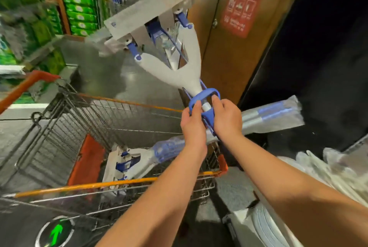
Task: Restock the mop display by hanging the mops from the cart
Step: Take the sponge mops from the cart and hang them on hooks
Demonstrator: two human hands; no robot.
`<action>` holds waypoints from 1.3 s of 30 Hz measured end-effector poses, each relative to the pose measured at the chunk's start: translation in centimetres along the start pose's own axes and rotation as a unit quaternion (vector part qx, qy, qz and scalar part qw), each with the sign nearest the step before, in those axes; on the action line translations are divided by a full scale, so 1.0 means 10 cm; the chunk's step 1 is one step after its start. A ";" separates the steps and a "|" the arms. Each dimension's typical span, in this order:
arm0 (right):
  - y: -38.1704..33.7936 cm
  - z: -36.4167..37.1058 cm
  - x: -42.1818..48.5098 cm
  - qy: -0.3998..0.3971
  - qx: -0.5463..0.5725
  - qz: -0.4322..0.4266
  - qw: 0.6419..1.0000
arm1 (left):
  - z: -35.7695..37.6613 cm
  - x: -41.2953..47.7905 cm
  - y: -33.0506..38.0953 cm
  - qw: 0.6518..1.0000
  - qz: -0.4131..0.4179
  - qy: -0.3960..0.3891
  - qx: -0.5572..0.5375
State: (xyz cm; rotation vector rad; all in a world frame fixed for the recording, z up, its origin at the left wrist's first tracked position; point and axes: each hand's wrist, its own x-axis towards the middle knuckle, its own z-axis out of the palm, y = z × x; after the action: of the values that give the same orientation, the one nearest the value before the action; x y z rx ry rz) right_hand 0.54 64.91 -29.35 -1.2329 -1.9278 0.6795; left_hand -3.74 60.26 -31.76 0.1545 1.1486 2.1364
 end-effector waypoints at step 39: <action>-0.42 -2.83 -1.75 0.618 0.110 0.087 0.773 | 1.35 -2.79 0.39 0.748 -0.154 -0.645 -0.020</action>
State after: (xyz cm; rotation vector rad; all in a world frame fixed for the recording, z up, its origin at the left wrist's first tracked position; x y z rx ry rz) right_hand 25.84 48.42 -14.74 -1.2108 -0.6097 0.0487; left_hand 20.69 50.68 -14.75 1.1279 0.2240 1.1987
